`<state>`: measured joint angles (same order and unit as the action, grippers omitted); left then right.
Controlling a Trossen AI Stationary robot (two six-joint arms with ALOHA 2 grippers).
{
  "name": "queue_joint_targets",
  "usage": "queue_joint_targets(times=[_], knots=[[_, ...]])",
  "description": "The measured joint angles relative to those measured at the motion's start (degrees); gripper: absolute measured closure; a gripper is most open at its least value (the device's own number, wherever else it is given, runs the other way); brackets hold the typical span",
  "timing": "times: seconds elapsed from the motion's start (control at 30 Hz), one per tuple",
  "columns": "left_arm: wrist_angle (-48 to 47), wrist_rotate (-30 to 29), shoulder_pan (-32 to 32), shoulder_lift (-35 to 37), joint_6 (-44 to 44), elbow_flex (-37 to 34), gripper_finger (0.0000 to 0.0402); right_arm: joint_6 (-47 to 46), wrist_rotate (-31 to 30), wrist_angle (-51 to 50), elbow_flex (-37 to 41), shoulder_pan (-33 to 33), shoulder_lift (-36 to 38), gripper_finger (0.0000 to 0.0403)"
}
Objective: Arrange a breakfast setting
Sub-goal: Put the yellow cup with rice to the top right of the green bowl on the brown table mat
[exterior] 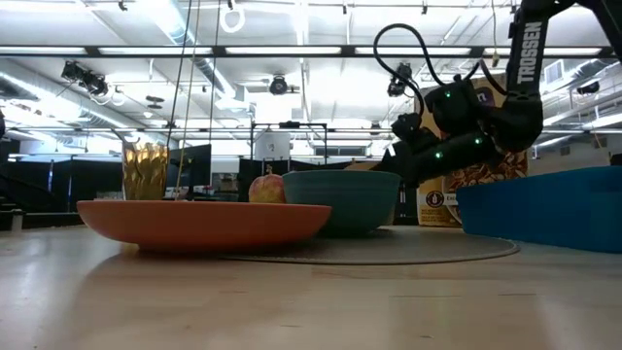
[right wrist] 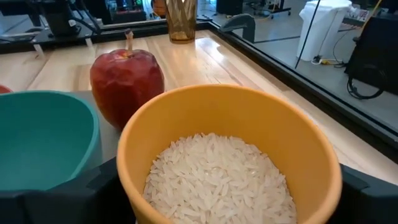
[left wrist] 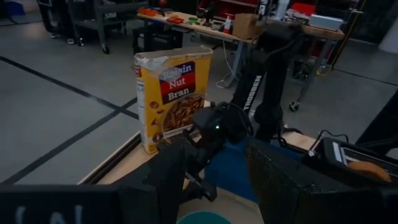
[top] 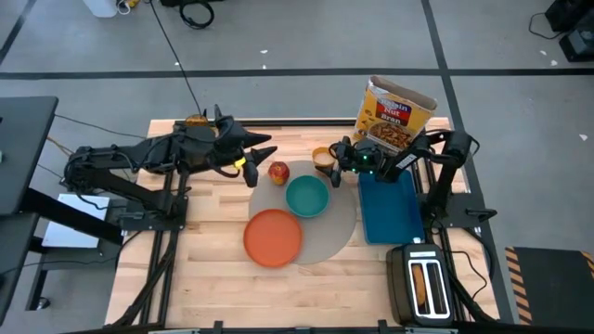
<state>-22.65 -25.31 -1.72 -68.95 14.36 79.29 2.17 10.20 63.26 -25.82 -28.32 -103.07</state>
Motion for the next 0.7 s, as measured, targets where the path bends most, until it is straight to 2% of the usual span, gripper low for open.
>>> queue_joint_targets(times=[0.2,0.43,0.7], knots=[[-0.47,0.01,1.13,0.00,-0.03,0.00,0.0230,0.88,0.00,-0.39,0.00,0.02,0.00,0.0028],[-3.91,0.00,1.34,0.00,-0.01,0.00,0.0230,0.97,0.17,-0.36,0.00,0.34,1.29,0.0016],[-5.57,0.03,1.34,0.00,-0.04,0.00,0.0228,0.20,-0.15,-8.64,0.00,0.72,7.00,0.0013]])
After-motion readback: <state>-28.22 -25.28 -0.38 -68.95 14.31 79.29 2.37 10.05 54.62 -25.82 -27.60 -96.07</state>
